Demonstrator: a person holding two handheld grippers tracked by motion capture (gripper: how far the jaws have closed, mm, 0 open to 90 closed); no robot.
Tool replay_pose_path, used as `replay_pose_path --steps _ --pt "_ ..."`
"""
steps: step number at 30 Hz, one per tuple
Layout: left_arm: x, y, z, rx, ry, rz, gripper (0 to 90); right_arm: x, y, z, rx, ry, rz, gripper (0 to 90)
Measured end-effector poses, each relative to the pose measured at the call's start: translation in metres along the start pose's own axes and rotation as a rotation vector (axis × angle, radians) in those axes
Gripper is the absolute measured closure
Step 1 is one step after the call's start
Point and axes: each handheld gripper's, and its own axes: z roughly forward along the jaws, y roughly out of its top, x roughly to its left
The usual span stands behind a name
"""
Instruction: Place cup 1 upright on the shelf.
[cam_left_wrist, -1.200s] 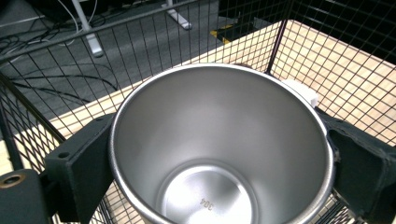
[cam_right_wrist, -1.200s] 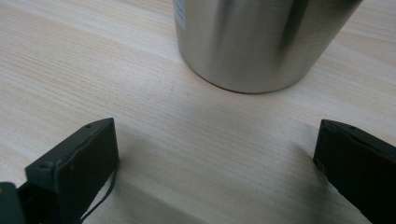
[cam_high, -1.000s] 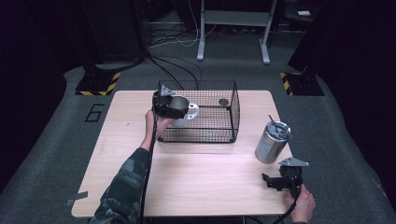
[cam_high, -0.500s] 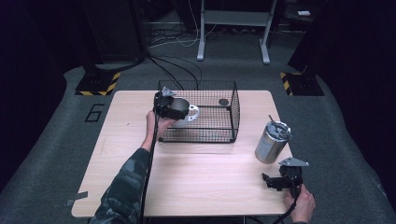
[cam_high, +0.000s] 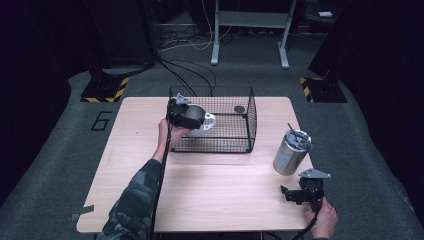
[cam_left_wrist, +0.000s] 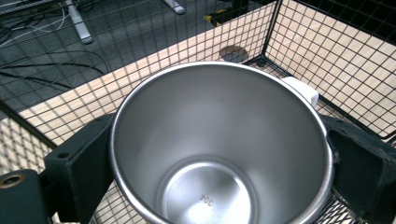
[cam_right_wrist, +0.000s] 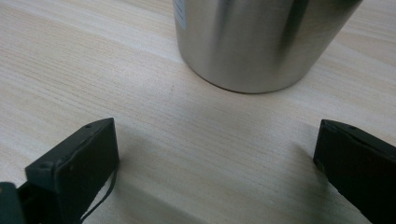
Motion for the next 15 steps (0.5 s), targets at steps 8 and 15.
replay_pose_path --steps 8,15 --pt "-0.003 -0.001 0.010 0.035 -0.010 0.007 6.4 0.000 0.000 0.000 0.000 0.000 0.000 0.0" --pt "-0.002 -0.003 0.015 0.059 -0.005 -0.002 6.4 0.000 0.000 0.000 0.000 0.000 0.000 0.0"
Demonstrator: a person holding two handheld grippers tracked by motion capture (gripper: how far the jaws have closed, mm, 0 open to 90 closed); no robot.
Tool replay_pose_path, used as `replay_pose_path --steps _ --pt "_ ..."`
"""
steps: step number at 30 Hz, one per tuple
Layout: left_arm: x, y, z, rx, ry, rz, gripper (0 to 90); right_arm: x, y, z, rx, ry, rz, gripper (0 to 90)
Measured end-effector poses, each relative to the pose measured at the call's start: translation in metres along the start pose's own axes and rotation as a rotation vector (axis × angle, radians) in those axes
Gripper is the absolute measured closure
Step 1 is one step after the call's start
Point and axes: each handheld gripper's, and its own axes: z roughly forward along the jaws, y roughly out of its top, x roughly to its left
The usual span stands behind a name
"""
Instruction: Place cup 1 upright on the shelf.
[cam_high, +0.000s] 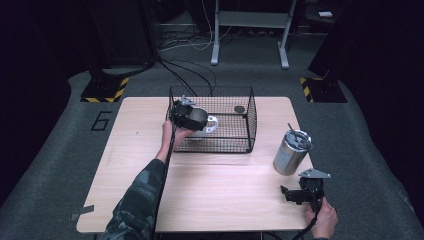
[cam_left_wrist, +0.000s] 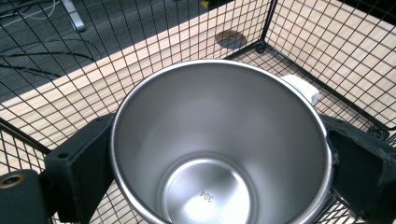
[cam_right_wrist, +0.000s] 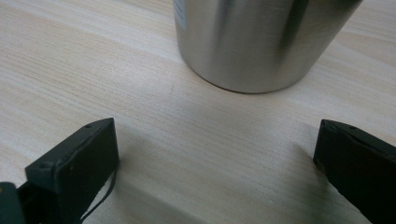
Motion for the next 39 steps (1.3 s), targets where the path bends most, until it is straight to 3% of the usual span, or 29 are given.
replay_pose_path --steps 9,10,22,23,30,39 --pt "0.0037 -0.0050 0.0033 0.033 -0.006 -0.008 6.3 0.0000 0.0000 0.0000 0.000 0.000 0.000 0.0" --pt "0.0035 -0.0059 0.0048 0.022 -0.005 -0.023 6.2 0.0000 0.0000 0.0000 0.000 0.000 -0.001 0.0" --pt "0.0045 -0.0073 0.0059 0.061 -0.004 -0.017 6.1 -0.0001 0.0000 -0.0001 0.001 0.000 -0.002 0.0" --pt "0.0035 -0.0075 0.0069 0.048 -0.003 -0.029 6.1 -0.0001 0.0000 -0.0001 0.000 0.000 -0.001 0.0" --pt "0.0027 -0.0073 0.0074 0.089 -0.013 -0.011 6.0 0.0000 0.0000 0.0000 0.000 0.000 -0.001 0.0" --pt "0.0028 -0.0092 0.0056 0.102 -0.012 -0.007 5.9 -0.0001 0.0000 -0.0001 0.000 0.001 -0.001 0.0"
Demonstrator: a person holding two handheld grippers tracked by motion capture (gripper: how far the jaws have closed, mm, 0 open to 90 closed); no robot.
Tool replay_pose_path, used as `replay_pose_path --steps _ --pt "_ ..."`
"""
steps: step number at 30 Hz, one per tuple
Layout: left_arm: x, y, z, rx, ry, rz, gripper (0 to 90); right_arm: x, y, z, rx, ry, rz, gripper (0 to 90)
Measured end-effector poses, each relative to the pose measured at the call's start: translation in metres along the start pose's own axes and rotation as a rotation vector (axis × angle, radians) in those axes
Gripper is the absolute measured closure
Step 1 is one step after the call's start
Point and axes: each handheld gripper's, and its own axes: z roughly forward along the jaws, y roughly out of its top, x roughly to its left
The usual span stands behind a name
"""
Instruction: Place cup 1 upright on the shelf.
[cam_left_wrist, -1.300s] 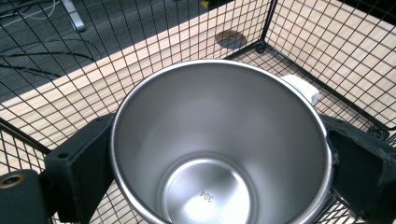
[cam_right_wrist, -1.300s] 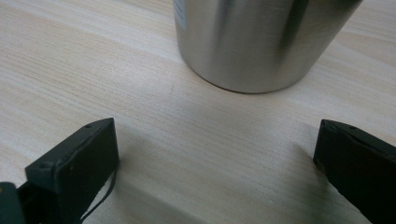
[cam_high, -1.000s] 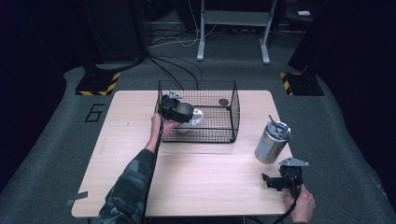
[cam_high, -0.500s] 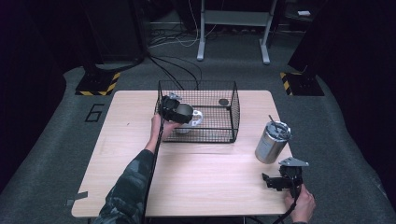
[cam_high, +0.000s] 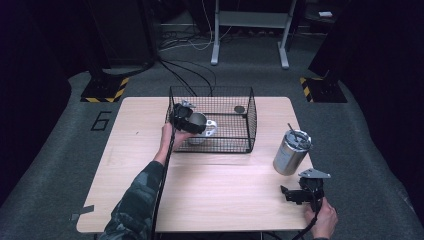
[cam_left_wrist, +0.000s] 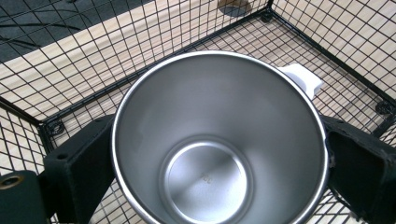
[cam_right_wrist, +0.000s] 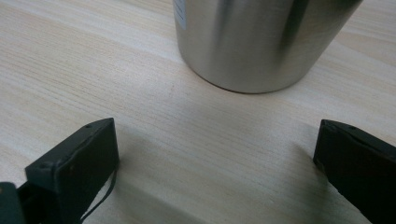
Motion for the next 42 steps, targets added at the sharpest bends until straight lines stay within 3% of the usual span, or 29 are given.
replay_pose_path --steps 5,9,14,17,28,35,42 --pt "0.000 -0.002 -0.002 0.005 0.002 0.009 5.6 0.000 0.000 0.000 0.000 0.000 0.000 0.0" --pt "0.000 0.000 -0.006 -0.034 -0.003 -0.002 4.7 0.000 0.000 0.000 0.000 0.000 0.001 0.0" --pt "-0.003 0.009 -0.021 -0.084 -0.007 0.009 3.2 0.000 0.000 0.000 0.000 0.000 0.000 0.0" --pt "-0.007 0.012 -0.032 -0.099 -0.005 0.040 2.9 0.000 0.000 0.000 0.000 0.000 0.001 0.0" --pt "-0.009 0.011 -0.066 -0.165 -0.037 0.032 0.3 0.000 0.000 0.000 0.000 -0.001 0.000 0.0" --pt "-0.018 0.000 -0.087 -0.175 -0.054 0.064 0.2 0.000 0.000 0.000 0.000 -0.001 0.000 0.0" --pt "-0.024 -0.021 -0.105 -0.191 -0.068 0.082 0.2 0.000 0.000 0.000 0.000 -0.001 0.001 0.0"
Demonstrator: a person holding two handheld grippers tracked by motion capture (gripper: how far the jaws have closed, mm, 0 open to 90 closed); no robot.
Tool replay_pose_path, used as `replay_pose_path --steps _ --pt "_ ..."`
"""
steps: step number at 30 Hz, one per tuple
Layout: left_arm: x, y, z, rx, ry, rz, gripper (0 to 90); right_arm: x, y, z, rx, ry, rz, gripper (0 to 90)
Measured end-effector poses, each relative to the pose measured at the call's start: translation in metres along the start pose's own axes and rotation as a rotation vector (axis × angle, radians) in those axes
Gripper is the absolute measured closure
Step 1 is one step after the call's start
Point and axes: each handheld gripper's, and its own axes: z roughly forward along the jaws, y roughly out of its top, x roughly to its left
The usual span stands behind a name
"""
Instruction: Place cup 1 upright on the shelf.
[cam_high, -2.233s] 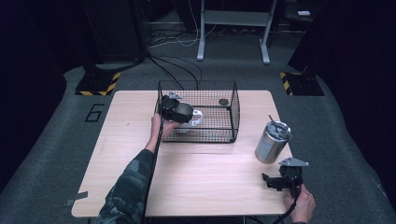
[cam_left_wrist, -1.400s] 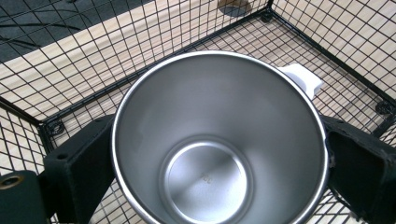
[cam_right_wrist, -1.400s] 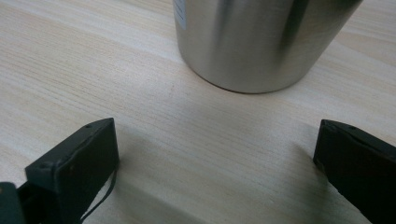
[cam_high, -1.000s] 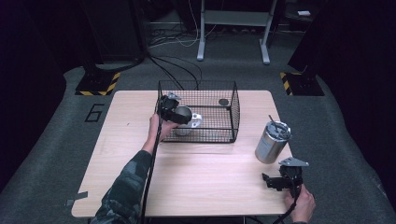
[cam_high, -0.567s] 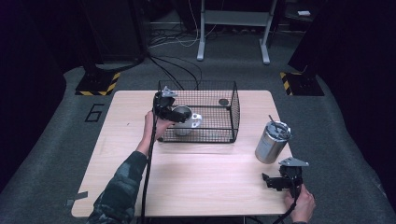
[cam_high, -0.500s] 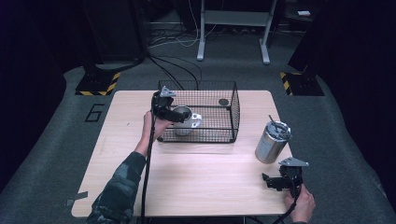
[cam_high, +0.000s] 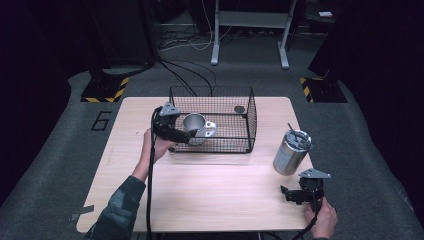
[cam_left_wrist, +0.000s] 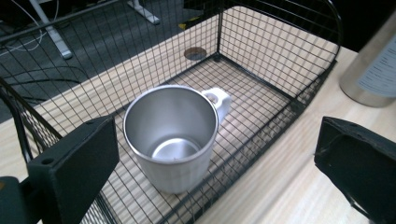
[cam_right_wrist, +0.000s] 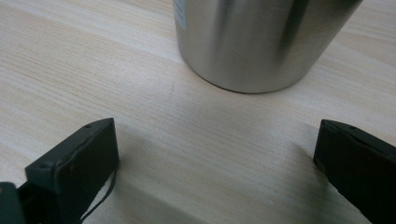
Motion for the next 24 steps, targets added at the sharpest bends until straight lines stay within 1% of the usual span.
replay_pose_path --steps 3,5,6,9,10,11,14,17,18,19,23,24 --pt "-0.004 -0.008 -0.007 -0.006 -0.001 0.008 0.2 0.000 0.000 0.000 0.000 0.000 0.000 0.0" --pt "-0.005 -0.013 -0.013 -0.016 -0.013 0.003 0.2 0.000 0.000 0.000 0.001 0.001 -0.002 0.0" --pt "-0.007 -0.016 -0.016 -0.022 -0.010 0.002 0.2 0.000 0.000 0.000 0.000 0.000 0.001 0.0" --pt "-0.009 -0.026 -0.023 -0.017 -0.022 0.010 0.2 0.000 0.000 0.000 0.000 0.000 0.000 0.0" --pt "-0.012 -0.030 -0.026 -0.028 -0.013 0.008 0.2 0.000 0.000 0.000 0.000 0.000 0.000 0.0" --pt "-0.013 -0.033 -0.029 -0.027 -0.008 0.014 0.2 0.000 0.000 0.000 0.000 0.000 0.000 0.0" --pt "-0.016 -0.044 -0.035 -0.020 -0.012 0.015 0.2 0.000 0.000 0.000 0.000 0.000 0.000 0.0" --pt "-0.017 -0.056 -0.038 -0.004 0.006 0.022 0.2 0.000 0.000 0.000 0.000 0.000 0.001 0.0" --pt "-0.017 -0.062 -0.039 -0.003 0.010 0.016 0.2 0.000 0.000 0.000 -0.001 0.000 -0.003 0.0" --pt "-0.016 -0.067 -0.040 0.010 0.007 0.012 0.2 0.000 0.000 0.000 -0.001 0.000 0.003 0.0" --pt "-0.012 -0.086 -0.043 0.033 0.031 -0.003 0.2 0.000 0.001 0.000 -0.001 0.001 0.003 0.0" --pt "-0.010 -0.092 -0.043 0.030 0.031 -0.013 0.2 0.000 0.001 0.000 -0.001 0.001 0.003 0.0"
